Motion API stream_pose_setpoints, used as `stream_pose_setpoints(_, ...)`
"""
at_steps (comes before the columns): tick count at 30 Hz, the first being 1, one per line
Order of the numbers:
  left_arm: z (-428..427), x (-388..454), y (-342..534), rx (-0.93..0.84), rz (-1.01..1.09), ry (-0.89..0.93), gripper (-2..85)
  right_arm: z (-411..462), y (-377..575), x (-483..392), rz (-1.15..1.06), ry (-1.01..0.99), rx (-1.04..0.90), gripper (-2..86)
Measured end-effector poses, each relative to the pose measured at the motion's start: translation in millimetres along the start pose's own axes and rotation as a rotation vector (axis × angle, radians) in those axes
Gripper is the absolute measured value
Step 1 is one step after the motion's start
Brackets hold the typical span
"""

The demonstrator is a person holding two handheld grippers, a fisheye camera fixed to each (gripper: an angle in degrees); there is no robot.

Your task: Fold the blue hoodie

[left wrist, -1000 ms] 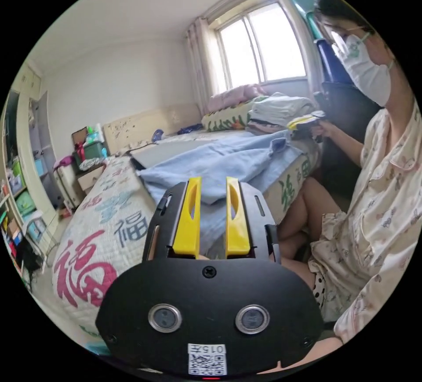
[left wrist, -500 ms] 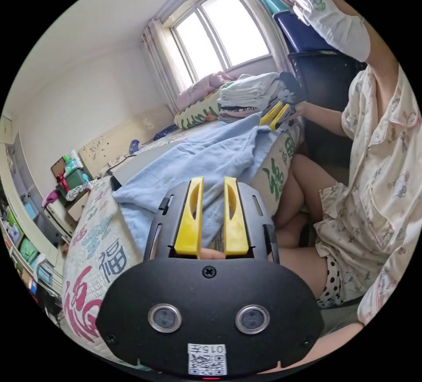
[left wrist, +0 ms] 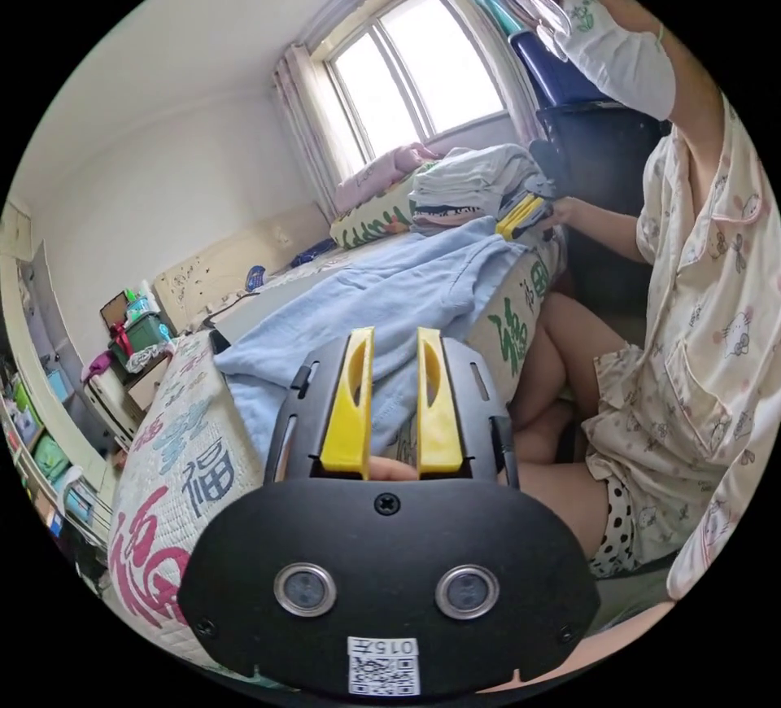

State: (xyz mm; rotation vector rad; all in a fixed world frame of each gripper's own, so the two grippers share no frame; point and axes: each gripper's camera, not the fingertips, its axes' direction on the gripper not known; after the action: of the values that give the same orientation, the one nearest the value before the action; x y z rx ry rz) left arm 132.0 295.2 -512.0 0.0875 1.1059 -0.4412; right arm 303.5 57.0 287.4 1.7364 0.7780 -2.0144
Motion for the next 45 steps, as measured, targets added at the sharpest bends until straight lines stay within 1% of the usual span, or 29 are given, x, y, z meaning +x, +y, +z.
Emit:
stream_pose_setpoints(4,13,1,-9,-0.064,0.032,0.011,8.9,-7,-4,13,0.031,-0.022,0.023,0.1)
stream_pose_setpoints(6,9,-2,-12,-0.06,0.043,0.017,7.6,-11,-6,19,0.042,-0.031,0.027,0.1)
stream_pose_setpoints(8,3,-8,-16,-0.035,0.026,-0.005,3.3,-18,-11,25,0.048,-0.031,0.027,0.2)
stream_pose_setpoints(11,-7,-19,-24,-0.015,0.022,0.049,1.6,-31,-21,35,0.06,-0.058,0.018,0.1)
stream_pose_setpoints(14,-23,-22,-34,-0.014,0.035,0.026,1.0,-54,-30,46,0.06,-0.106,0.028,0.0)
stream_pose_setpoints(19,-20,-24,-42,-0.049,0.015,0.004,0.7,-46,-47,54,0.04,-0.072,-0.058,0.7)
stream_pose_setpoints(21,-25,-33,-47,-0.026,-0.019,0.016,0.6,-58,-54,66,0.049,-0.094,-0.034,1.7)
stream_pose_setpoints(24,-45,-56,-62,0.012,-0.077,0.087,0.5,-91,-64,100,0.1,-0.186,0.027,3.4)
stream_pose_setpoints(26,-68,-90,-74,0.12,-0.166,0.157,0.4,-124,-70,134,0.174,-0.172,0.125,3.7)
stream_pose_setpoints(27,-73,-101,-78,0.15,-0.201,0.161,0.4,-133,-72,145,0.207,-0.158,0.156,3.9)
stream_pose_setpoints(29,-84,-149,-92,0.24,-0.368,0.128,1.1,-153,-81,196,0.397,-0.109,0.264,4.2)
stream_pose_setpoints(30,-84,-162,-96,0.255,-0.409,0.122,1.6,-154,-84,212,0.466,-0.094,0.276,4.3)
stream_pose_setpoints(31,-81,-190,-105,0.257,-0.514,0.105,2.7,-149,-89,245,0.619,-0.066,0.262,5.5)
stream_pose_setpoints(32,-72,-220,-113,0.223,-0.639,0.092,4.8,-139,-97,276,0.732,-0.051,0.226,7.6)
stream_pose_setpoints(35,-44,-286,-132,0.098,-0.874,0.026,7.7,-110,-120,344,0.91,-0.075,0.157,11.9)
stream_pose_setpoints(38,-24,-335,-147,0.056,-1.056,-0.092,11.2,-97,-149,397,1.011,-0.018,0.157,13.4)
stream_pose_setpoints(41,-1,-371,-166,-0.016,-1.119,-0.089,12.4,-86,-172,449,1.112,0.043,0.149,14.2)
stream_pose_setpoints(45,31,-399,-190,-0.122,-1.129,-0.051,13.1,-66,-197,498,1.172,0.001,0.083,14.7)
